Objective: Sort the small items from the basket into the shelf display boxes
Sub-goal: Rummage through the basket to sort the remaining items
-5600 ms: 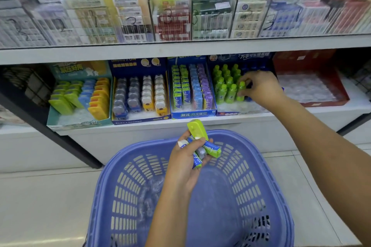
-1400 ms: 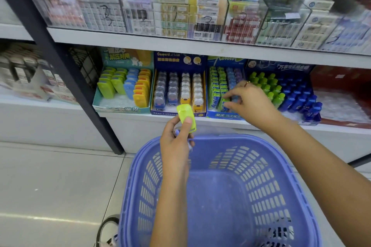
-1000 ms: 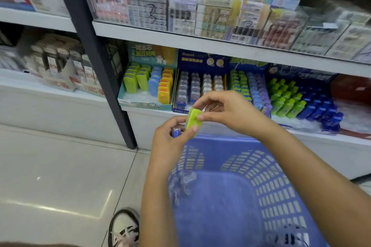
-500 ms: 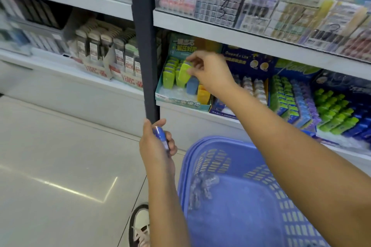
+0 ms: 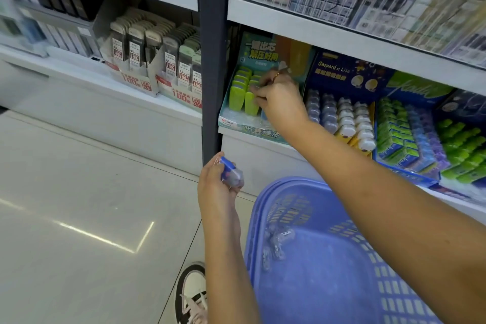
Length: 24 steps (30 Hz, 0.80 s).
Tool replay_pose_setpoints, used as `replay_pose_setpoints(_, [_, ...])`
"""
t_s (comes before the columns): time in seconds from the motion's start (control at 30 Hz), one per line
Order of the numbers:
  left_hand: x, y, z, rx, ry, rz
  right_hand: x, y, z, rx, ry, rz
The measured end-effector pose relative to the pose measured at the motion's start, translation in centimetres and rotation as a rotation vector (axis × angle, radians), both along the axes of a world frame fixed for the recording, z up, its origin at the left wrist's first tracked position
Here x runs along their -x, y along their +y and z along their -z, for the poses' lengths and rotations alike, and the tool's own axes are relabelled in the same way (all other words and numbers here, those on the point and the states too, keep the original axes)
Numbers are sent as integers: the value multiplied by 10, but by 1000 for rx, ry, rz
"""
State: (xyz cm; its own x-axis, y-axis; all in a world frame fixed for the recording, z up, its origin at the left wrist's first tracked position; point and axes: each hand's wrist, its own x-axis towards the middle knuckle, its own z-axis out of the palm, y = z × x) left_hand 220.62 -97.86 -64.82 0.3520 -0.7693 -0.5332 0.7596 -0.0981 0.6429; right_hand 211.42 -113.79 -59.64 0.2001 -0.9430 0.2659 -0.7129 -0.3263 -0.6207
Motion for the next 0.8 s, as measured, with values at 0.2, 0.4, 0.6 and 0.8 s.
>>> replay_pose_setpoints(0.2, [1,7,-1,74,-105,40,-3,-3,1,121,266,49])
replay_pose_setpoints(0.4, [6,10,-15,146,-88,29,8,14,-13,216,886,-96])
replay_pose_setpoints(0.6, [26,13,-17,222,-112,155,70,91,-12,174,214,82])
replay_pose_setpoints(0.8, [56,11,-24,375,-146,380,116,162,6,-306,-521,-49])
